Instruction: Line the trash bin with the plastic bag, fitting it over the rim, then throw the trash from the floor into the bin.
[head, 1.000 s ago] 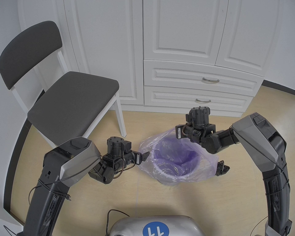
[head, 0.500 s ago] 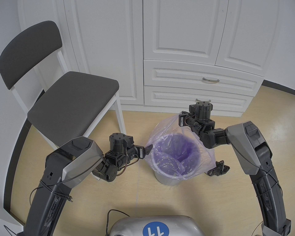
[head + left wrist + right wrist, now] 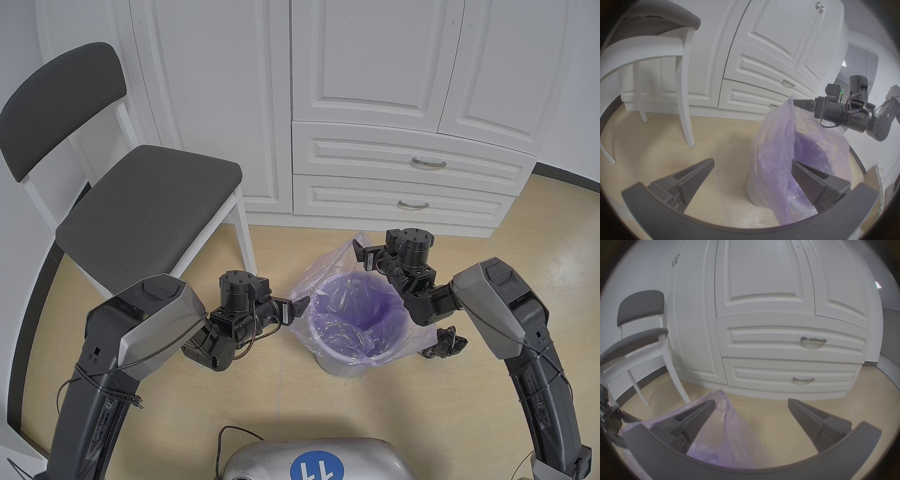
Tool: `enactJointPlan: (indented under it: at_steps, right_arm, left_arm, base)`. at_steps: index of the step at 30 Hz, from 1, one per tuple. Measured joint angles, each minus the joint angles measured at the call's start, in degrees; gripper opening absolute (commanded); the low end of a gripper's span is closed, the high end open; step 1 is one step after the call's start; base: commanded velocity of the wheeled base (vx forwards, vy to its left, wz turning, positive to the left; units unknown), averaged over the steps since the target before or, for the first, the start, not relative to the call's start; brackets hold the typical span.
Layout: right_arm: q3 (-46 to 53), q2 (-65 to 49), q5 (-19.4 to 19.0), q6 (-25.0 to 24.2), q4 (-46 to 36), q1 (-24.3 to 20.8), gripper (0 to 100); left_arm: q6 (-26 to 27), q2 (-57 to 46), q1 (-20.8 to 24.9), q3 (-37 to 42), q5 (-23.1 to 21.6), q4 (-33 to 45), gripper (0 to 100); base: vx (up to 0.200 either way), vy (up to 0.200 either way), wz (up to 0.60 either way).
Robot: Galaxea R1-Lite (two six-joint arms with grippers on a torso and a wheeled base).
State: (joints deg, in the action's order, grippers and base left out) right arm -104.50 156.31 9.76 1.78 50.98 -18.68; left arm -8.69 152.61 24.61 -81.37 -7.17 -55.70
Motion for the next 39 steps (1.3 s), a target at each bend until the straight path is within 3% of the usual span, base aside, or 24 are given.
enactJointPlan:
  at_steps: [7, 13, 21, 29, 39]
  right_arm:
    - [16.5, -13.7, -1.0, -0.3, -4.7, 0.1, 100]
    - [29.6, -27.8, -1.3, -1.5, -9.4, 0.7, 100]
    - [44.6, -35.0, -1.3, -0.3, -10.8, 1.6, 100]
    - [45.3, -31.4, -1.2, 2.6, -10.3, 3.4, 100]
    - [41.8, -26.0, -1.4, 2.9, -10.0, 5.2, 100]
  left_arm:
    - [1.7, -4.9, 0.3, 3.5, -1.7, 5.6, 100]
    - [5.0, -11.8, 1.1, 4.1, -2.4, 21.2, 100]
    - [8.8, -15.0, 2.8, -6.0, -0.8, 34.2, 100]
    - [13.6, -10.1, 5.0, -16.9, 3.4, 43.8, 100]
    - [15.7, -2.6, 5.5, -27.2, 9.5, 44.9, 100]
  base:
    - [0.000, 0.000, 0.00]
    - [0.000, 0.000, 0.00]
    - [0.000, 0.000, 0.00]
    - [0.000, 0.000, 0.00]
    - [0.000, 0.000, 0.00]
